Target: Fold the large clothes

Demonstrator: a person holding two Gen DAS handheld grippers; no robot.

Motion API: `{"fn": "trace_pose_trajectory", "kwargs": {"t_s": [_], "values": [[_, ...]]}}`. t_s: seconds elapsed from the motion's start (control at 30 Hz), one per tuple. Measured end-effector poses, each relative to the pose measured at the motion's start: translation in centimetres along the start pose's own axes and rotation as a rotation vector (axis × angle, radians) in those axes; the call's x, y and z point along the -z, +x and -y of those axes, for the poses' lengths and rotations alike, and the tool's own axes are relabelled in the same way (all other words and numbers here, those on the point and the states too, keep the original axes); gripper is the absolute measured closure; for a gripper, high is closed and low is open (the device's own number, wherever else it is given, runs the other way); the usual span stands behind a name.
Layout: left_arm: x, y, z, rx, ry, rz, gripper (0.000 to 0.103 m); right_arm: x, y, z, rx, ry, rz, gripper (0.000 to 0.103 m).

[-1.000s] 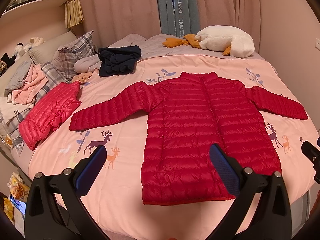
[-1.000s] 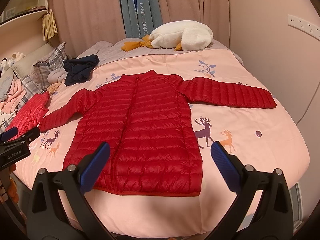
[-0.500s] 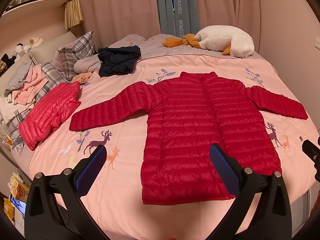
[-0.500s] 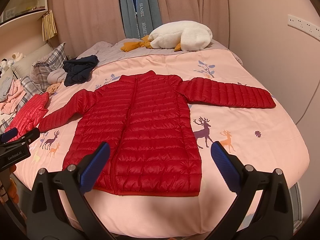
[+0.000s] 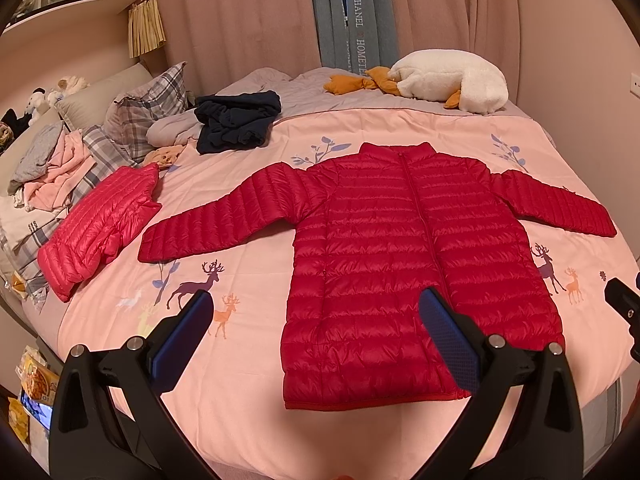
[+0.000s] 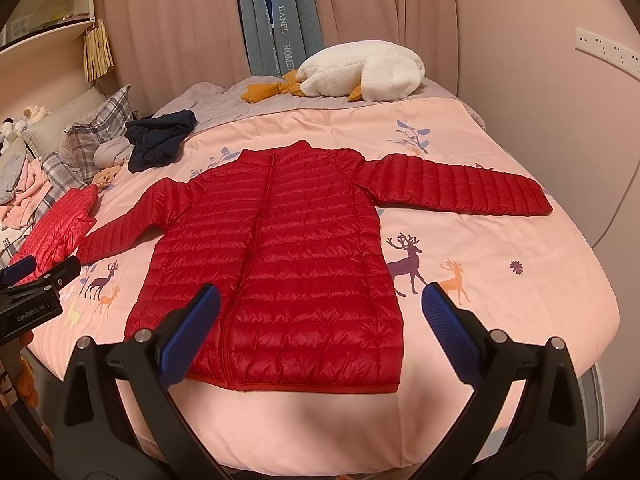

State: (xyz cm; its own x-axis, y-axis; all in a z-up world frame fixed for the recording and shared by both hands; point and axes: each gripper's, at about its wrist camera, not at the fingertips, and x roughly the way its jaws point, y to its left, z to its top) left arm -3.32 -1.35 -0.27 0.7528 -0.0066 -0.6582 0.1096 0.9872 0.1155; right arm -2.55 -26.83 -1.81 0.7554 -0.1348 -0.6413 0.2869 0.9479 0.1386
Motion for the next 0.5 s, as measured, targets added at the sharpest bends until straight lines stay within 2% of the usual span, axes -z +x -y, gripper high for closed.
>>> {"fn": "trace_pose_trajectory", "kwargs": {"t_s": [0.37, 0.5], "values": [[0.0, 0.4, 0.1, 0.000, 0.005, -0.006, 0.001, 0.1, 0.4, 0.2, 0.000, 0.008, -0.005, 0.002], [-0.1, 1.0, -0.2, 0.035, -0.014, -0.012, 0.001, 0.0, 0.5, 0.6, -0.028, 0.021, 0.008, 0.002]]}}
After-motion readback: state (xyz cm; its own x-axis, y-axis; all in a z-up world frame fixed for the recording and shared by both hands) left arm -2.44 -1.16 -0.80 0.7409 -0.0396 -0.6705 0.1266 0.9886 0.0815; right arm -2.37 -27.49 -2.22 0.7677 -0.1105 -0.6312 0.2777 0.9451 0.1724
